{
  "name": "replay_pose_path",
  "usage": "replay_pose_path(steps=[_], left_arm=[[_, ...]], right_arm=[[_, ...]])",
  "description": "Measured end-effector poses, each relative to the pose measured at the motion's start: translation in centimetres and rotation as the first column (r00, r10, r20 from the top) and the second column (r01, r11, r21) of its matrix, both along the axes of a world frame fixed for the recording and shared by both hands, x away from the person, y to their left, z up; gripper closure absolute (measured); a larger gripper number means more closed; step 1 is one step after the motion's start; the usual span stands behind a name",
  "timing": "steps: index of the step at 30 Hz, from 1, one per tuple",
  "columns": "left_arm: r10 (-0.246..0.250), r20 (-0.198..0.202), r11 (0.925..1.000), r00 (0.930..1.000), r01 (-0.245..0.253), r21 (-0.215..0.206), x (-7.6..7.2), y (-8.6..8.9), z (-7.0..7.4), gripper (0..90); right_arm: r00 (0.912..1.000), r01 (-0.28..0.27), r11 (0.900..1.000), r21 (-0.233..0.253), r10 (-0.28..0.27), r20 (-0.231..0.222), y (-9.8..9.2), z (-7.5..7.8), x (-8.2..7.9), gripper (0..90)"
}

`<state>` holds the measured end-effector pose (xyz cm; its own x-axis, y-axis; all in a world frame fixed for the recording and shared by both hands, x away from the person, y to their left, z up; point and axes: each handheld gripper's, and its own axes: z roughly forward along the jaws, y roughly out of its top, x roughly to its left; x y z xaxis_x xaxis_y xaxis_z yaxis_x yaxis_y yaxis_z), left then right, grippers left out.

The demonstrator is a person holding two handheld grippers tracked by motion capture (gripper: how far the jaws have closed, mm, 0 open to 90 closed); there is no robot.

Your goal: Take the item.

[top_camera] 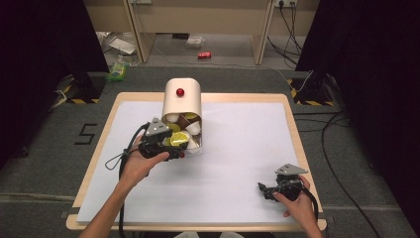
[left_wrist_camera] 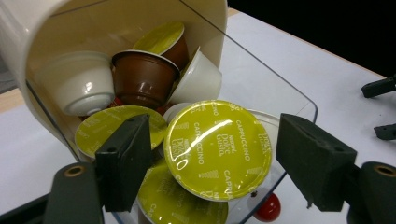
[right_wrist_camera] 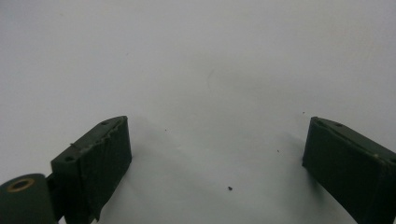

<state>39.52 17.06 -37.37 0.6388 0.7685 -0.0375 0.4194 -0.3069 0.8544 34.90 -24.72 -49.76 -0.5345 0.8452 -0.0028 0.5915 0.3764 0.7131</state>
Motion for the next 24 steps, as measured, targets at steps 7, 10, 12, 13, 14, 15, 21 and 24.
replay_pose_path(steps=[7,10,12,13,14,15,21,24], left_arm=[[-0.017,-0.015,0.9999,0.9997,0.017,-0.002,0.2,-0.2,-0.2,37.4],[-0.019,-0.014,0.9998,0.9997,0.019,-0.002,0.2,-0.2,-0.2,38.0],[-0.019,-0.012,0.9998,0.9998,0.019,-0.004,0.2,-0.1,-0.2,38.2],[-0.019,-0.009,0.9998,0.9998,0.019,-0.007,0.2,-0.1,-0.1,38.3],[-0.019,-0.01,0.9998,0.9998,0.019,-0.008,0.1,0.0,-0.1,38.3],[-0.019,-0.009,0.9997,0.9998,0.019,-0.014,0.1,0.0,0.0,38.3],[-0.02,0.0,0.9995,0.9998,0.02,-0.023,-0.1,0.5,0.7,38.4],[-0.017,0.01,0.9994,0.9998,0.018,-0.031,-0.2,0.9,1.3,38.4]], right_arm=[[1.0,-0.002,1.0,-0.002,0.002,0.001,0.0,0.0,0.0,8.3],[1.0,-0.001,1.0,-0.001,0.001,0.001,0.0,0.0,0.0,8.3],[1.0,-0.001,1.0,-0.001,0.001,0.0,0.0,0.0,0.0,8.3],[1.0,-0.001,1.0,-0.001,0.001,0.001,0.0,0.0,0.0,8.3],[1.0,0.0,1.0,0.0,0.0,-0.001,0.0,0.0,0.0,8.3],[1.0,-0.001,1.0,-0.001,0.001,0.001,0.0,0.0,0.0,8.3],[1.0,-0.001,1.0,-0.001,0.001,0.001,0.0,0.0,0.0,8.3],[1.0,-0.001,1.0,-0.001,0.001,0.001,0.0,0.0,0.0,8.3]])
